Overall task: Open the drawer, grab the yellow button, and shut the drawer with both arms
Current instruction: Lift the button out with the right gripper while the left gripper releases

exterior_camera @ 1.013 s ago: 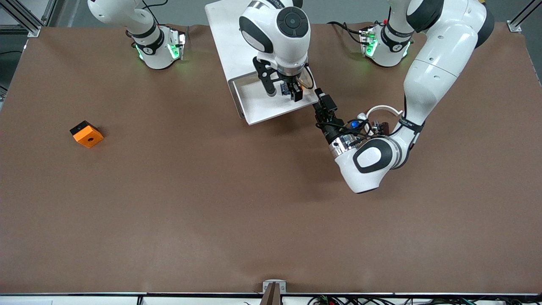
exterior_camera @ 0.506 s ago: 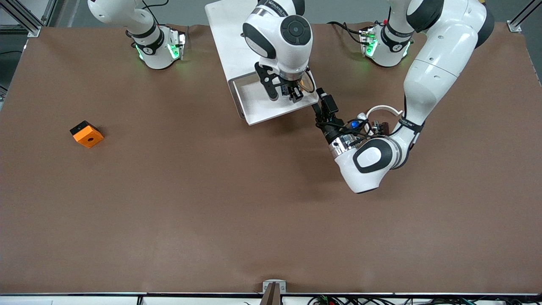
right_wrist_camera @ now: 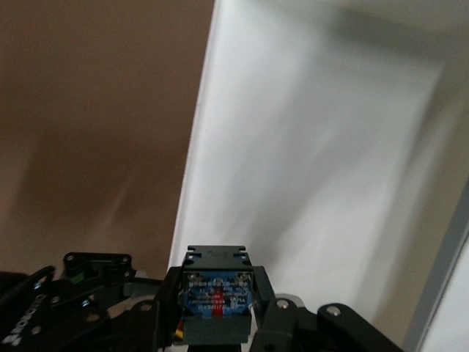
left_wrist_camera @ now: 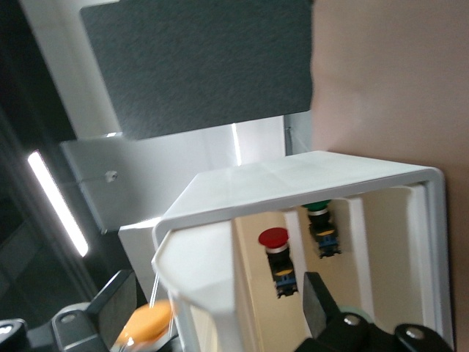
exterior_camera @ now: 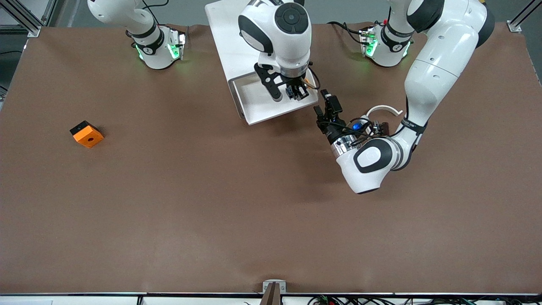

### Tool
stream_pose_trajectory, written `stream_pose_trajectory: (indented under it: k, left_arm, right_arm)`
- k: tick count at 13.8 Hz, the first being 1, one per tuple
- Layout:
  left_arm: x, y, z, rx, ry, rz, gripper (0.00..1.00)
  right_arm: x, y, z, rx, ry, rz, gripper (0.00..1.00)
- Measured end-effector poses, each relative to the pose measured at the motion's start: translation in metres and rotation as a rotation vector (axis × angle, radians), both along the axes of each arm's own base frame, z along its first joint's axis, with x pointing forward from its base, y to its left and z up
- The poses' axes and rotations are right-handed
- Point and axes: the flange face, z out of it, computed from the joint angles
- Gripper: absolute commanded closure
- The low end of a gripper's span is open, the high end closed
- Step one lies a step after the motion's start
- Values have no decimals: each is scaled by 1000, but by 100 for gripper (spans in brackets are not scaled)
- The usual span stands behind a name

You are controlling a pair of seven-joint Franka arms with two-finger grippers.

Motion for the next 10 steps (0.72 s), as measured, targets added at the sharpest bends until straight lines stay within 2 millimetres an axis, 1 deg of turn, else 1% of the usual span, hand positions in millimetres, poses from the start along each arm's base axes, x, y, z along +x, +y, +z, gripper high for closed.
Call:
stream_pose_trajectory:
  k: [3, 5, 6, 7, 8, 10]
  left_arm:
    - [-1, 5, -5, -94, -79, -50, 0]
    - [3, 8, -6, -161, -159, -97, 0]
    - [8, 9, -4, -190, -211, -130, 0]
    - [12, 11, -1, -216, -259, -172, 0]
    - [14, 11, 2, -242, -301, -215, 0]
    - [17, 5, 10, -307, -376, -297, 0]
  right_arm:
    - [29, -22, 40, 68, -66, 155, 100]
    - [44, -46, 62, 82, -87, 293, 100]
    - [53, -61, 70, 80, -87, 353, 100]
    - [65, -79, 78, 83, -92, 410, 100]
    - [79, -100, 86, 86, -98, 470, 100]
    - [109, -156, 99, 80, -82, 584, 100]
